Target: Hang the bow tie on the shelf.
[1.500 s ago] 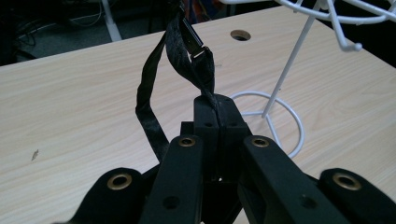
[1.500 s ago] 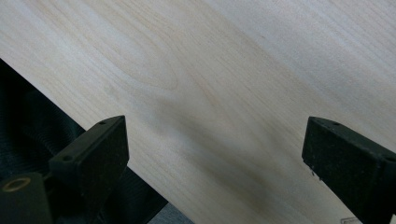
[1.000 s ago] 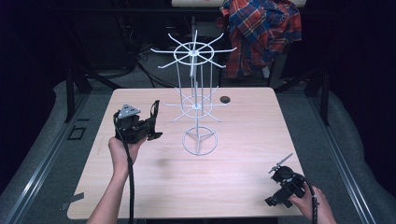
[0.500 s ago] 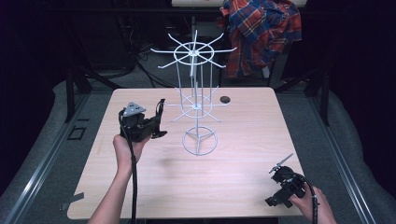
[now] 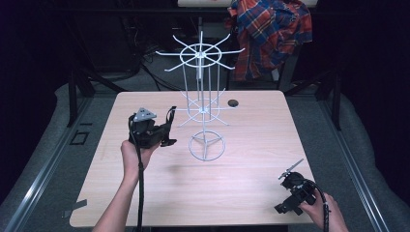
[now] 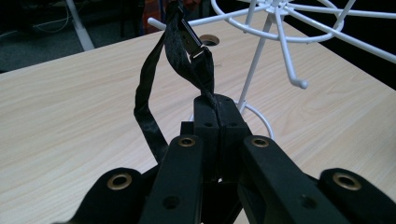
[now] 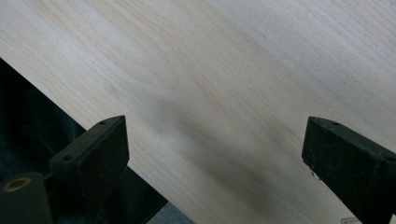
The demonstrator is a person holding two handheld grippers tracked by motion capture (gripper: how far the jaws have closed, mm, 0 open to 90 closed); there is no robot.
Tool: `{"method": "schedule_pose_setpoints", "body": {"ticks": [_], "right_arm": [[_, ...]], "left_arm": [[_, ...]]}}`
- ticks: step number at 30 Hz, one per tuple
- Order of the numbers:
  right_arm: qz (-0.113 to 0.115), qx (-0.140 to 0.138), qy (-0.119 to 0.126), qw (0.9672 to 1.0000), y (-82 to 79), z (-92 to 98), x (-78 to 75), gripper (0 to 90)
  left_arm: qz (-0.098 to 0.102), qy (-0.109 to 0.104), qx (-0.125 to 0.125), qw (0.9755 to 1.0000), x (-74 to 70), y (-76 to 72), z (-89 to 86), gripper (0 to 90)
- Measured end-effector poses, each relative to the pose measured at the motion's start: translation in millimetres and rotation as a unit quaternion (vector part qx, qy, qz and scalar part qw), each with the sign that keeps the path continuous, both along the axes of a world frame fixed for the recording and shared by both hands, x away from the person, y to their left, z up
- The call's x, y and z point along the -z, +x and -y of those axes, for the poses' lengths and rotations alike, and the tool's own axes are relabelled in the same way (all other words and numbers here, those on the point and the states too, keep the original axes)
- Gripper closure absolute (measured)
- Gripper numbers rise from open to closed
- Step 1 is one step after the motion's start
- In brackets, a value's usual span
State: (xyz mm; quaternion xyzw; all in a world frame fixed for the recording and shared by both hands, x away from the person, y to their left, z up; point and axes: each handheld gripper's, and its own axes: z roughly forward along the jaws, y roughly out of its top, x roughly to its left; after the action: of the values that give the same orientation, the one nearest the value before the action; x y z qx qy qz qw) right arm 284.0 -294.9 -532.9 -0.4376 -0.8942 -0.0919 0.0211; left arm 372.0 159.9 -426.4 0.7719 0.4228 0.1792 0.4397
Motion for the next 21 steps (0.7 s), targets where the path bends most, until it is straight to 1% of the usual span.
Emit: {"method": "schedule_pose_setpoints", "body": {"ticks": [7,9,12,15,17,20,21], "right_arm": [[0.004,0.002,0.003,1.0000,0.0,-0.8,0.0,6.9],[0.004,0.000,0.000,1.0000,0.1,-0.9,-0.5,6.9],[0.003,-0.001,0.002,1.0000,0.2,-0.7,-0.3,6.9],[0.003,0.001,0.005,1.0000,0.0,-1.1,-0.2,6.9],[0.003,0.000,0.000,1.0000,0.2,-0.9,-0.5,6.9],[0.002,0.000,0.004,1.0000,0.1,-1.1,-0.2,6.9],[0.002,0.001,0.004,1.0000,0.0,-1.1,-0.1,6.9]], "left_arm": [[-0.010,-0.001,-0.002,1.0000,4.8,1.3,-1.7,88.7],[-0.013,0.002,-0.001,0.9999,5.9,1.8,-1.7,88.6],[-0.016,0.003,-0.002,0.9999,7.7,2.2,-0.9,88.6],[-0.018,0.009,-0.004,0.9998,9.6,3.1,-1.0,88.6],[-0.023,0.010,-0.005,0.9997,11.0,3.9,-1.5,88.6],[-0.028,0.011,-0.007,0.9995,13.2,5.0,-2.0,88.6],[-0.030,0.014,-0.008,0.9994,13.9,5.4,-2.4,88.5]]}}
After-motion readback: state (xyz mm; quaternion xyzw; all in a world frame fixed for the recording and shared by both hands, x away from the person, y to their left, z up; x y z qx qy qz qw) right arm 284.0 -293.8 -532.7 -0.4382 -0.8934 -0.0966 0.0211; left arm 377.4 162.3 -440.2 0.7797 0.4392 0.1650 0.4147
